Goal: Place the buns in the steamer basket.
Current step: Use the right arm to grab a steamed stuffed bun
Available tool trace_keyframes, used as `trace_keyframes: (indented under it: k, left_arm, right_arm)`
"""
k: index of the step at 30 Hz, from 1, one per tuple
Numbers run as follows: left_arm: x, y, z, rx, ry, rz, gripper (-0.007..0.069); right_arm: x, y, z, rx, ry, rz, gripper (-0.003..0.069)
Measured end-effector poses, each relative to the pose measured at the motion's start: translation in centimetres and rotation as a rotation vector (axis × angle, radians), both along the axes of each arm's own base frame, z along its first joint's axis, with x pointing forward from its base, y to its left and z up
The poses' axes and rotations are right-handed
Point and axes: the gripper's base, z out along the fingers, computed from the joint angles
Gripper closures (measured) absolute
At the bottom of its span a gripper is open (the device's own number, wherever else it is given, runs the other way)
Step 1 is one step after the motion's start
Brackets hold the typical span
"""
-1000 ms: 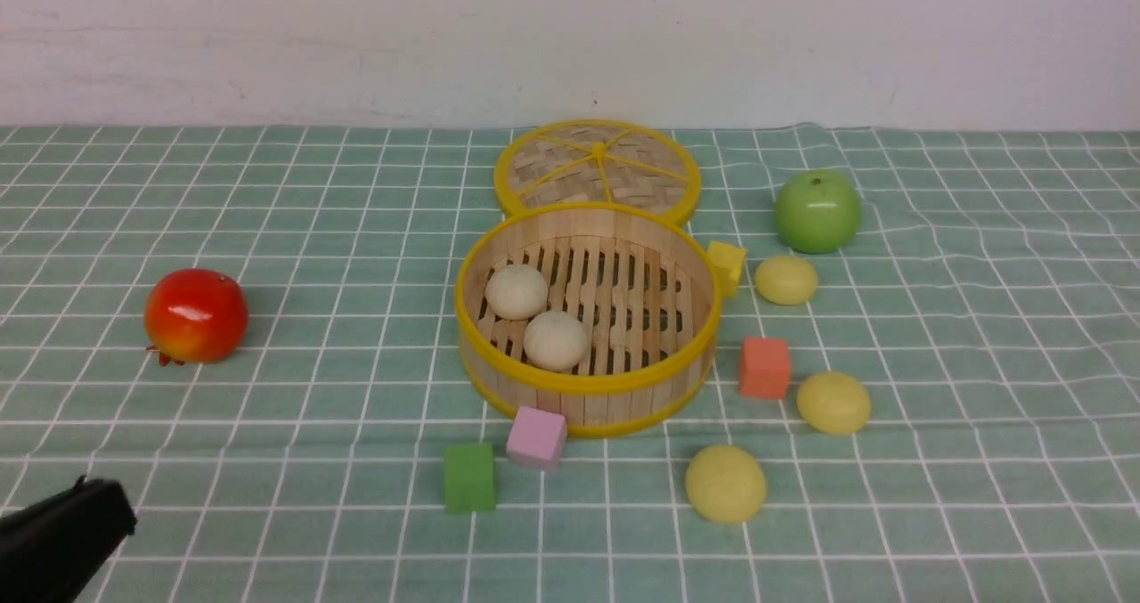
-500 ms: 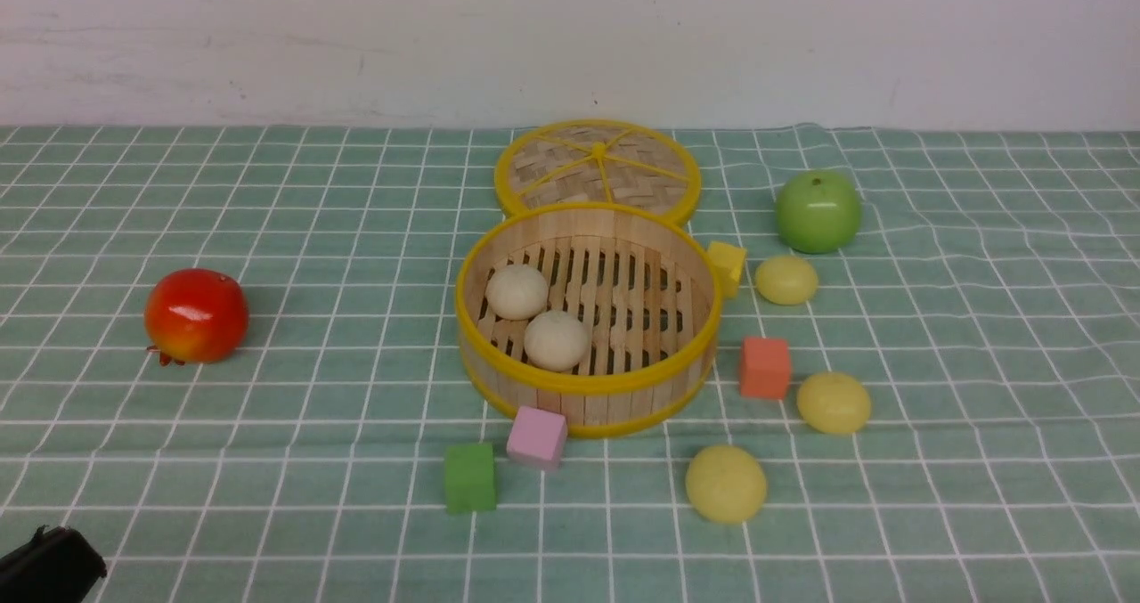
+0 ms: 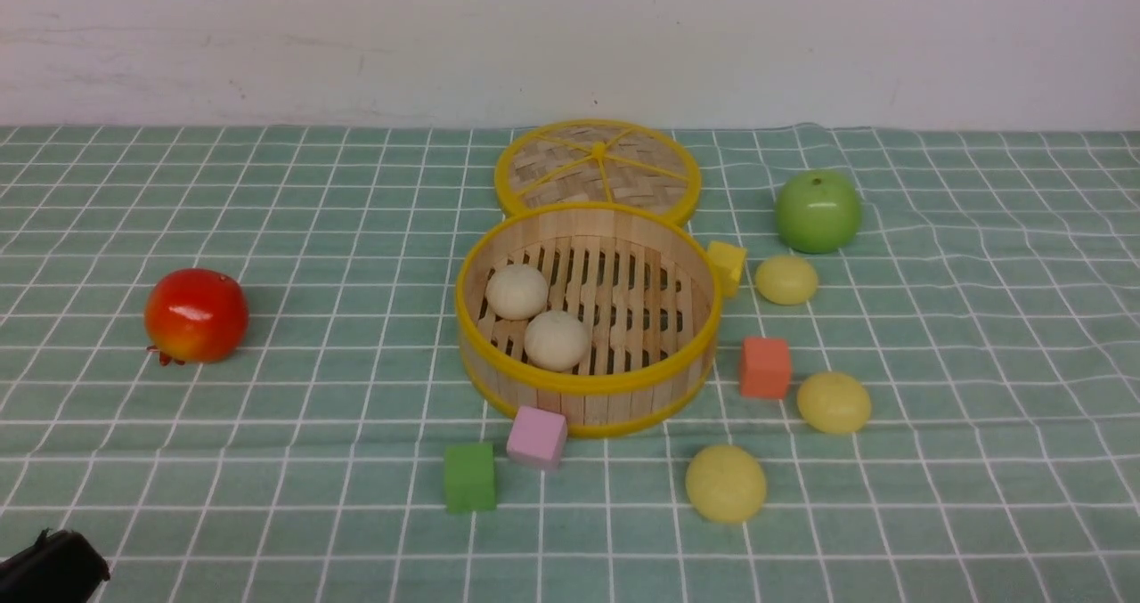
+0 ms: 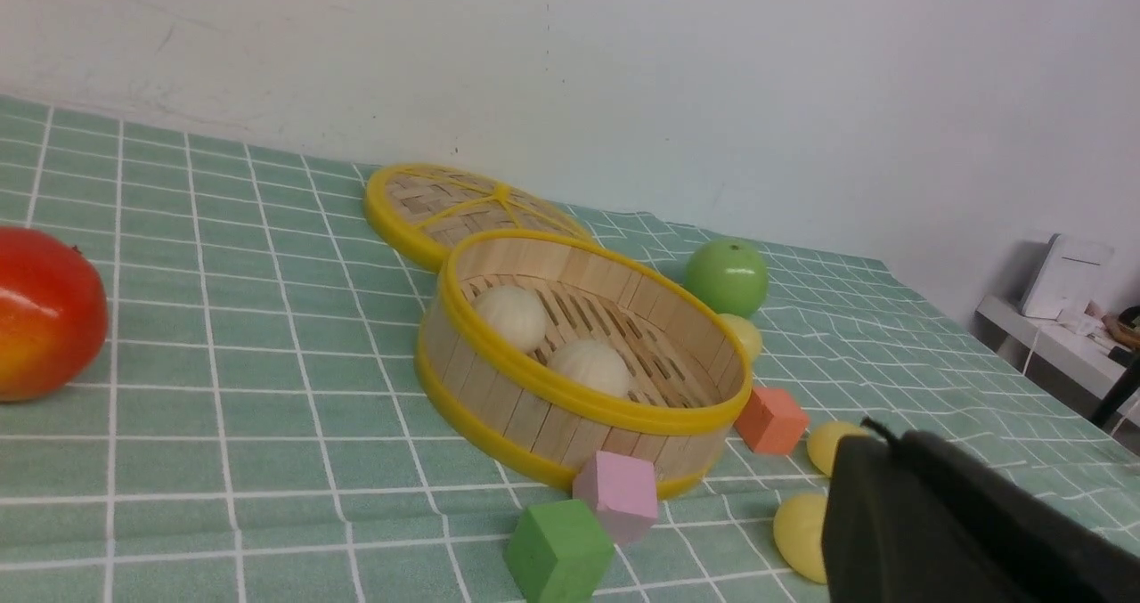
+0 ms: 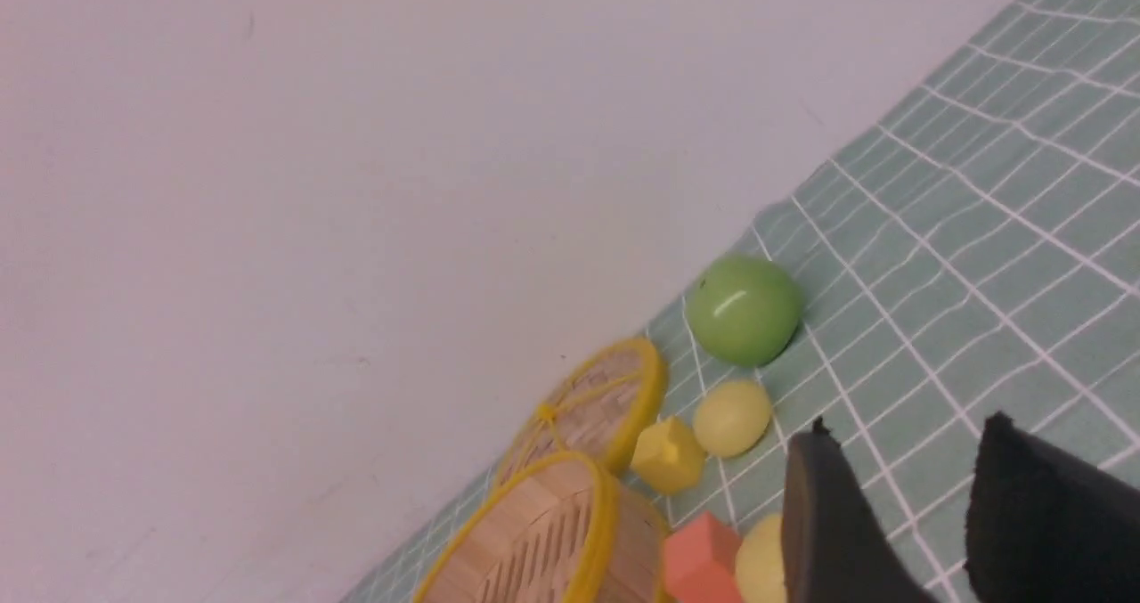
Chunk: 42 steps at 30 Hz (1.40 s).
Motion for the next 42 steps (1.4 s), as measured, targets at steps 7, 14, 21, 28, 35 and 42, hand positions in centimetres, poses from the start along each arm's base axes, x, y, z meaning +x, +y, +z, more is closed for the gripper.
trace_keyframes:
  k: [7, 14, 21, 28, 35, 42]
  left_arm:
    - [0.0, 0.0, 0.0, 0.001, 0.002, -0.001, 0.0636]
    - [0.0, 0.0, 0.0, 0.001, 0.002, -0.001, 0.0634]
    - [0.0, 0.0, 0.0, 0.001, 0.002, -0.001, 0.0634]
    - [0.0, 0.0, 0.0, 0.0, 0.002, -0.001, 0.0633]
    - [0.0, 0.0, 0.0, 0.0, 0.002, -0.001, 0.0628]
    - [0.0, 0.0, 0.0, 0.0, 0.002, -0.001, 0.0623]
  right_arm:
    - [1.0, 2.3, 7.1, -0.352, 0.26, 0.3, 0.0503]
    - [9.7, 3.9, 9.5, -0.659, 0.831, 0.63, 0.0622]
    - [18.6, 8.7, 6.1, -0.738, 1.021, 0.887, 0.0657]
    - [23.7, 15.7, 3.3, -0.895, 1.049, 0.966, 0.061]
    - [26.7, 19.0, 1.1, -0.956, 1.058, 0.934, 0.0454]
    - [27.6, 19.6, 0.4, -0.922, 1.047, 0.899, 0.0351]
